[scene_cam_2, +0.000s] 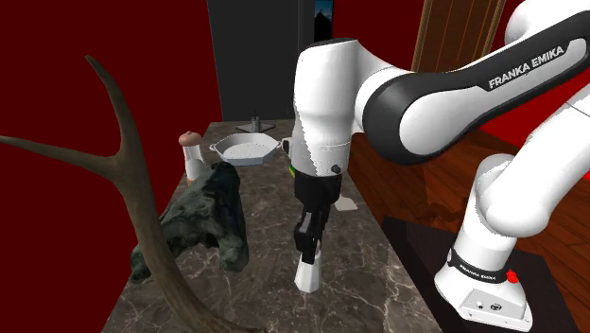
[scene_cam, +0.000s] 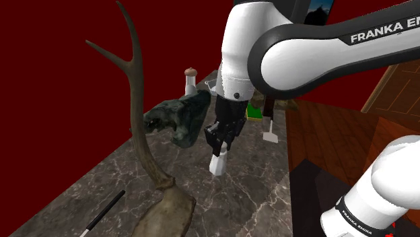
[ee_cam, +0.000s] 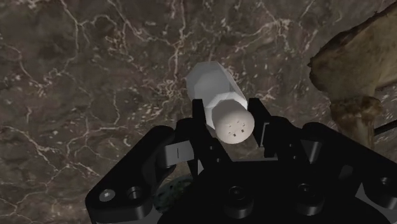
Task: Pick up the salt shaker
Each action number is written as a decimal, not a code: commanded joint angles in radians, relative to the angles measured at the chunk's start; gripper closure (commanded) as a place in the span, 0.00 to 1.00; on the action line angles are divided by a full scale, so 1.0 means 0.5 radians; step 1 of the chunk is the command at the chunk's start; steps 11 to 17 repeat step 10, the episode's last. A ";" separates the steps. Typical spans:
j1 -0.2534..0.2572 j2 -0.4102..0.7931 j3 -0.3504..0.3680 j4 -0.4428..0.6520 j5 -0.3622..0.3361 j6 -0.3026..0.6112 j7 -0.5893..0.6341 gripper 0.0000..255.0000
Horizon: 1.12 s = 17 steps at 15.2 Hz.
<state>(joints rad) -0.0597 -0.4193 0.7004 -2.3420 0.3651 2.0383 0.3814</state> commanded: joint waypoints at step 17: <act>-0.002 -0.064 -0.074 0.193 -0.022 -0.257 0.007 1.00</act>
